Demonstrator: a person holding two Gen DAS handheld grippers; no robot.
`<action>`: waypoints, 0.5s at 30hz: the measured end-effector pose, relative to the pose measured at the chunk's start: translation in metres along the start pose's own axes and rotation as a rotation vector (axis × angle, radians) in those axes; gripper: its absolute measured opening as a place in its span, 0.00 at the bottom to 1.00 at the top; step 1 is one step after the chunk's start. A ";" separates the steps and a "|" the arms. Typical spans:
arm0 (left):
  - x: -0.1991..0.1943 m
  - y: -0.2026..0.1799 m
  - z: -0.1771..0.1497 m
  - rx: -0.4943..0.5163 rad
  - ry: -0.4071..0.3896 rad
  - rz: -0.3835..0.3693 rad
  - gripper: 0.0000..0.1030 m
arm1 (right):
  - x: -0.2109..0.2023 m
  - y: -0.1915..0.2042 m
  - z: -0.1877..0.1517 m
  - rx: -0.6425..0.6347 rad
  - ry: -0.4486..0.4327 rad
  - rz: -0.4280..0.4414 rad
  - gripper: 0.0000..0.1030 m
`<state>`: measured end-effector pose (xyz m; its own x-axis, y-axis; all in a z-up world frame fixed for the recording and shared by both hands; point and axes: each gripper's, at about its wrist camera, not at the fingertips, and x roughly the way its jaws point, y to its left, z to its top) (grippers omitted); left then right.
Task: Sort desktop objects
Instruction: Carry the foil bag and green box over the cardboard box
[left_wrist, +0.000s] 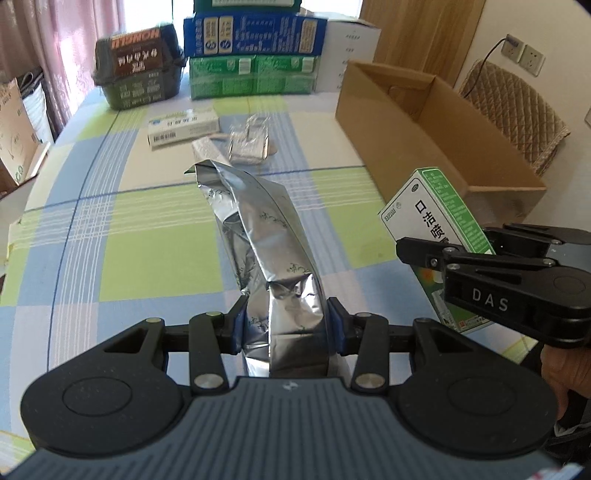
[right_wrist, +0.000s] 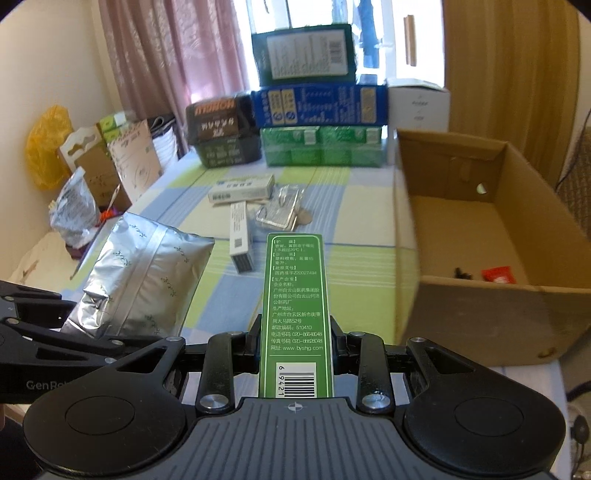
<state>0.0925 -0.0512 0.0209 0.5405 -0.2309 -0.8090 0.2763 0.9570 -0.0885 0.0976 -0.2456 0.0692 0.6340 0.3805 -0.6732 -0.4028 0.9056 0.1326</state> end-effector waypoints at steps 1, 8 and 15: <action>-0.005 -0.005 0.001 0.006 -0.008 0.003 0.37 | -0.006 -0.001 0.001 0.003 -0.006 -0.002 0.27; -0.032 -0.036 0.006 0.025 -0.050 -0.015 0.37 | -0.042 -0.016 0.004 0.028 -0.038 -0.030 0.27; -0.043 -0.059 0.014 0.040 -0.076 -0.050 0.37 | -0.061 -0.036 0.008 0.035 -0.056 -0.063 0.27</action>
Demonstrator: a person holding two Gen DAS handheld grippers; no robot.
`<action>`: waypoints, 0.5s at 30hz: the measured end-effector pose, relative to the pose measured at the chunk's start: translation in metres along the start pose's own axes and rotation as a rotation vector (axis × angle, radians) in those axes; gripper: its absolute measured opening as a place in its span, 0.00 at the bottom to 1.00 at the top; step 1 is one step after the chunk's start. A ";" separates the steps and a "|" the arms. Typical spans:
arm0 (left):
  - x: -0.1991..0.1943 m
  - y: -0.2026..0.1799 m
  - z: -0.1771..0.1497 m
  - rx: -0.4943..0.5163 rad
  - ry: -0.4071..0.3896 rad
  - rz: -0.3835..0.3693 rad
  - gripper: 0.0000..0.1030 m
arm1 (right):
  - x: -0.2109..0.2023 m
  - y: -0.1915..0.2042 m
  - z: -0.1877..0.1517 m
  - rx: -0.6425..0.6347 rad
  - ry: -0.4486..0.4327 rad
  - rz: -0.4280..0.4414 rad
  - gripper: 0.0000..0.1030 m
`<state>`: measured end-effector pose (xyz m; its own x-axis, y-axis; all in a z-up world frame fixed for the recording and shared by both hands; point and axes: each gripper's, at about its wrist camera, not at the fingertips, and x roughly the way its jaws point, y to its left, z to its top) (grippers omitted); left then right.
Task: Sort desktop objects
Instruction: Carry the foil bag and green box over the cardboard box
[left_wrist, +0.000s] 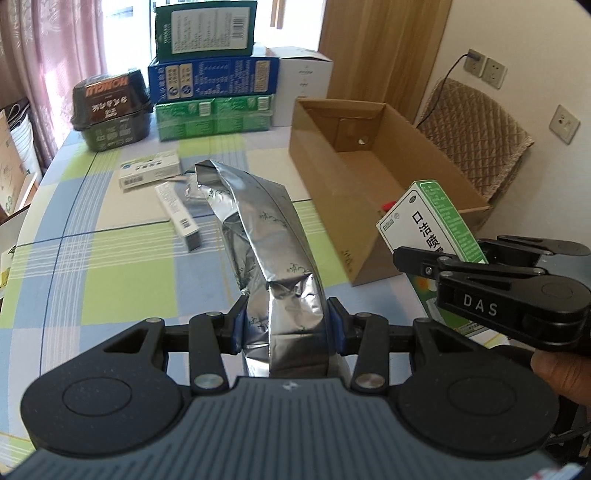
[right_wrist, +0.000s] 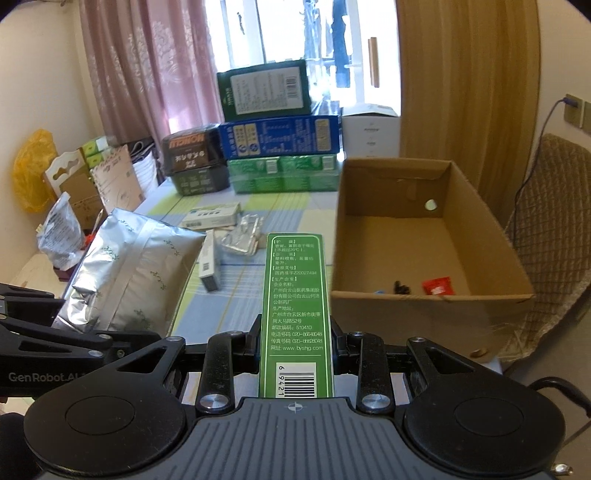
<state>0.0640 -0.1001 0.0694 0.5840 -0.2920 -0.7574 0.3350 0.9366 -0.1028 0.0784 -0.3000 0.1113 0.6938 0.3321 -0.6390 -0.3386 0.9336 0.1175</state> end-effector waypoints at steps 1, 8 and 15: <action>-0.001 -0.003 0.001 0.003 -0.003 -0.003 0.37 | -0.002 -0.003 0.001 0.004 -0.004 -0.004 0.27; -0.003 -0.018 0.012 0.029 -0.017 -0.024 0.37 | -0.012 -0.025 0.008 0.028 -0.021 -0.037 0.27; 0.003 -0.039 0.027 0.059 -0.025 -0.048 0.37 | -0.017 -0.054 0.015 0.057 -0.035 -0.078 0.27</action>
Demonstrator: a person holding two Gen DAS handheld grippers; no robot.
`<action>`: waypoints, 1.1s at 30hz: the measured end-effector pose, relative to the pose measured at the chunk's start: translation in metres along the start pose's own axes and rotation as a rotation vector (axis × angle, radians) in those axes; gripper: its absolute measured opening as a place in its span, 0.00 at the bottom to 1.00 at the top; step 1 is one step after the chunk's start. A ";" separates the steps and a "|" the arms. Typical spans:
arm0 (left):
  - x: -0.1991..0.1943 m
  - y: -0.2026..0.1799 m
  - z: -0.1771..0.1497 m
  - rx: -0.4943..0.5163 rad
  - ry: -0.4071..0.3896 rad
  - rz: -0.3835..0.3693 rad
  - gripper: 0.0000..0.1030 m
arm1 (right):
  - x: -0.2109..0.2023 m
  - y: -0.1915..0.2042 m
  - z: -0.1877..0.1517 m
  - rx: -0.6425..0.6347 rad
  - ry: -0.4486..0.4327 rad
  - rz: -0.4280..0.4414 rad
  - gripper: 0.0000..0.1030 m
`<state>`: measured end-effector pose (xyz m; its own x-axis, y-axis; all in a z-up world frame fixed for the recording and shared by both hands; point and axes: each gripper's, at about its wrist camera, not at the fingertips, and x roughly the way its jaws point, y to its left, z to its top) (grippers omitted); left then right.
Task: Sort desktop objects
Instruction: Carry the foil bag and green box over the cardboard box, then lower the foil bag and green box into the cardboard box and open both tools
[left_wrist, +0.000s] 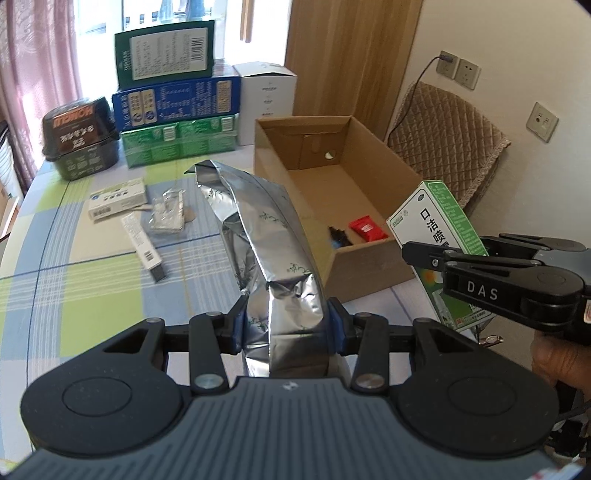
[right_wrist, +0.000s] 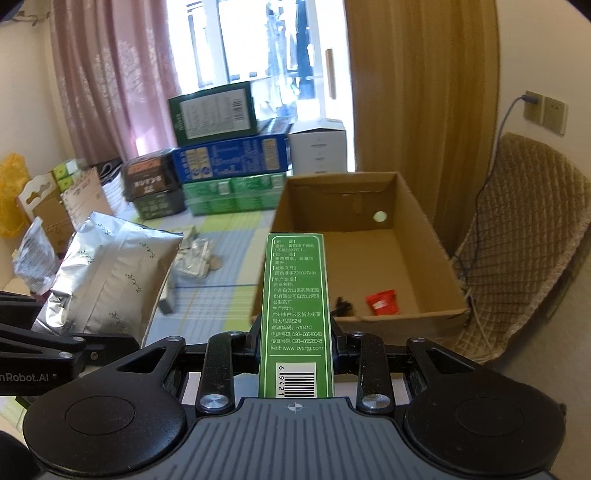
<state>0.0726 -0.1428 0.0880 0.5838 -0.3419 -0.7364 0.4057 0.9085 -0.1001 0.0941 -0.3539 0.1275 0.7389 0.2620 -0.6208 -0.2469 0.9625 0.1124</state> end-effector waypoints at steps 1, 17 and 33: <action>0.002 -0.003 0.003 0.006 0.000 -0.004 0.37 | 0.000 -0.004 0.001 0.003 -0.002 -0.004 0.27; 0.043 -0.056 0.047 0.101 0.007 -0.066 0.37 | 0.007 -0.062 0.024 0.043 -0.021 -0.053 0.27; 0.078 -0.065 0.091 0.129 0.011 -0.079 0.37 | 0.041 -0.087 0.052 0.033 -0.015 -0.051 0.27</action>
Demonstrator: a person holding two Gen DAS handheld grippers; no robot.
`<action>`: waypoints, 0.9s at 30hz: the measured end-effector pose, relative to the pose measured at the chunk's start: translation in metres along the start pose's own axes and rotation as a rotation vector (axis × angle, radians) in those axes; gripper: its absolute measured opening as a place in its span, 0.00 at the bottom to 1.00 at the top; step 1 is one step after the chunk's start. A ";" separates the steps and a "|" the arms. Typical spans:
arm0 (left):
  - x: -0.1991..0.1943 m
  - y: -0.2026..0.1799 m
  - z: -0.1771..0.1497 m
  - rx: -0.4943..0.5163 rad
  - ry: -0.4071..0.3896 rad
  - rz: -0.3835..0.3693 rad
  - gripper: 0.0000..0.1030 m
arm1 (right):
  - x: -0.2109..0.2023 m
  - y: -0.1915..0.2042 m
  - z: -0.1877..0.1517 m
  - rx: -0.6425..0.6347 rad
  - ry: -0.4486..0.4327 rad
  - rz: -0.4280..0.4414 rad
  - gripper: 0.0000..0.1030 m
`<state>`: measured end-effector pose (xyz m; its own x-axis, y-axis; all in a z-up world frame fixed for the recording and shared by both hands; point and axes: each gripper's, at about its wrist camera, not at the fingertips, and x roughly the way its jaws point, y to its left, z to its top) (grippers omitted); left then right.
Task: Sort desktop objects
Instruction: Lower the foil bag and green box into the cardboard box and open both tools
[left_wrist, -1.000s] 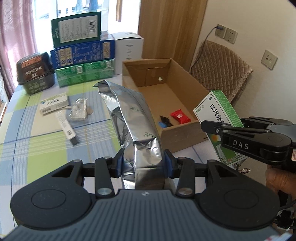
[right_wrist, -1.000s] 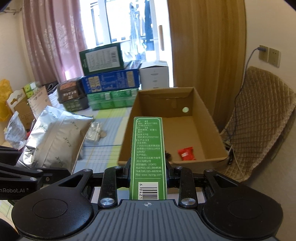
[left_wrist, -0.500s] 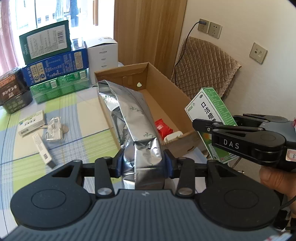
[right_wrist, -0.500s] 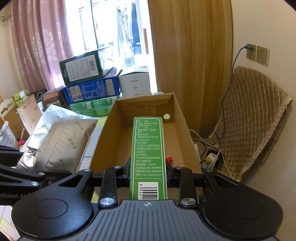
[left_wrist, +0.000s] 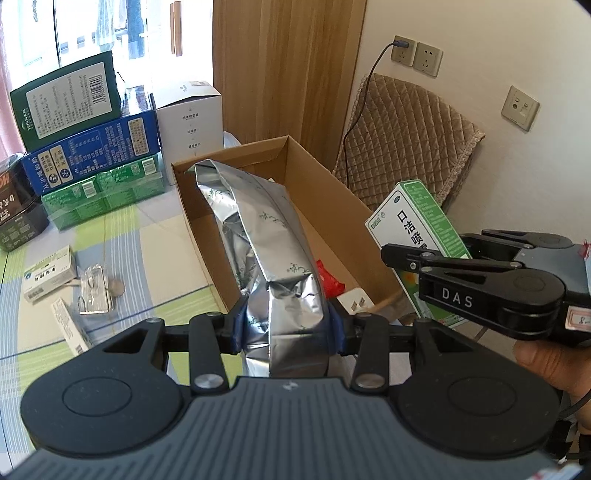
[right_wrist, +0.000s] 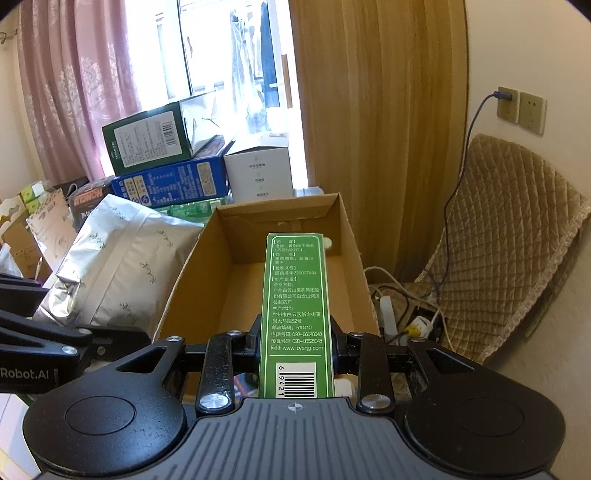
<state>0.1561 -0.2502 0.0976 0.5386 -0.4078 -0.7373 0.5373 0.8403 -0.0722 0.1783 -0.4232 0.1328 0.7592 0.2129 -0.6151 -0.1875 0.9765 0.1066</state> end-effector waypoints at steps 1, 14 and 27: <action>0.002 0.002 0.004 -0.002 0.000 -0.002 0.37 | 0.003 -0.001 0.003 -0.002 -0.001 0.001 0.27; 0.028 0.011 0.046 0.007 -0.007 0.003 0.37 | 0.037 -0.007 0.029 -0.018 0.005 -0.002 0.27; 0.053 0.019 0.053 -0.010 0.007 -0.006 0.37 | 0.060 -0.012 0.035 -0.017 0.023 0.004 0.27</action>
<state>0.2293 -0.2745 0.0922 0.5309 -0.4099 -0.7417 0.5337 0.8416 -0.0831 0.2482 -0.4206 0.1217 0.7440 0.2154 -0.6325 -0.2010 0.9749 0.0956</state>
